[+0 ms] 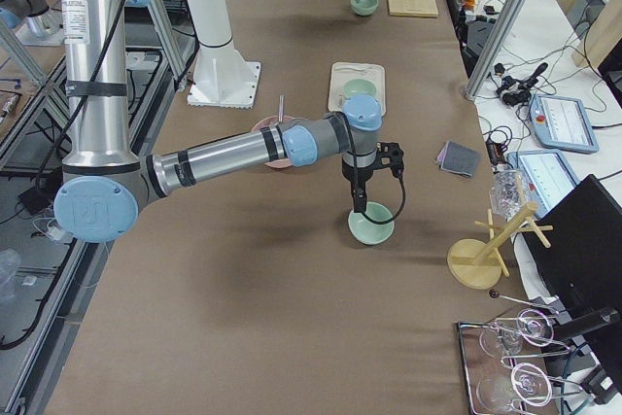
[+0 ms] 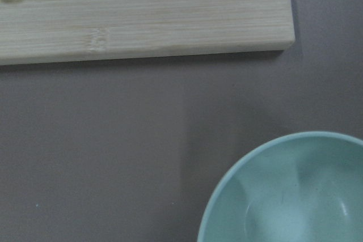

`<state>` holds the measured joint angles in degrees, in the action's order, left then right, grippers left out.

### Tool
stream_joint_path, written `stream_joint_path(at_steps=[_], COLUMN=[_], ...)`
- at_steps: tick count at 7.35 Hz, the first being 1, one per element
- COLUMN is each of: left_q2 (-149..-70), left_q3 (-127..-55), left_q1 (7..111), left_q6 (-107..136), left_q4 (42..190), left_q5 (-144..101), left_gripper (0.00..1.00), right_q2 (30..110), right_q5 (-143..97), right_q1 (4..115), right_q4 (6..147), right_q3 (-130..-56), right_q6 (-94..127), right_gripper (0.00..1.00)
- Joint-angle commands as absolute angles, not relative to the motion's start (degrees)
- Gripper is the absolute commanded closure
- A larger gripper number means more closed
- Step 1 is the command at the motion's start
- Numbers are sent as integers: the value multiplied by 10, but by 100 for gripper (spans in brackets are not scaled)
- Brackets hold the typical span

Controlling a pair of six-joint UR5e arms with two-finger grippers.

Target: Stack green bowls together

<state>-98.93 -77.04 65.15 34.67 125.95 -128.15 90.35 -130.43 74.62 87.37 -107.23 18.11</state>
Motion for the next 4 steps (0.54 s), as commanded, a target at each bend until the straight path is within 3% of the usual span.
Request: stream_joint_path(at_steps=[1, 2, 3, 4], left_q2=[-990, -990, -991, -990], left_q3=[-770, -771, -773, -775], left_q1=[651, 651, 651, 651], left_q6=[345, 345, 345, 345], left_q4=[1259, 1259, 1259, 1259], left_q5=[-1283, -1284, -1285, -1286], left_gripper=[43, 79, 100, 100], right_q2=[904, 904, 904, 904], right_q5=[-1304, -1304, -1304, -1304], right_q1=[746, 746, 746, 746], right_q4=[875, 874, 874, 875], right_q3=[-1072, -1072, -1072, -1072], right_q6=[181, 181, 181, 181], right_gripper=[0, 0, 0, 0])
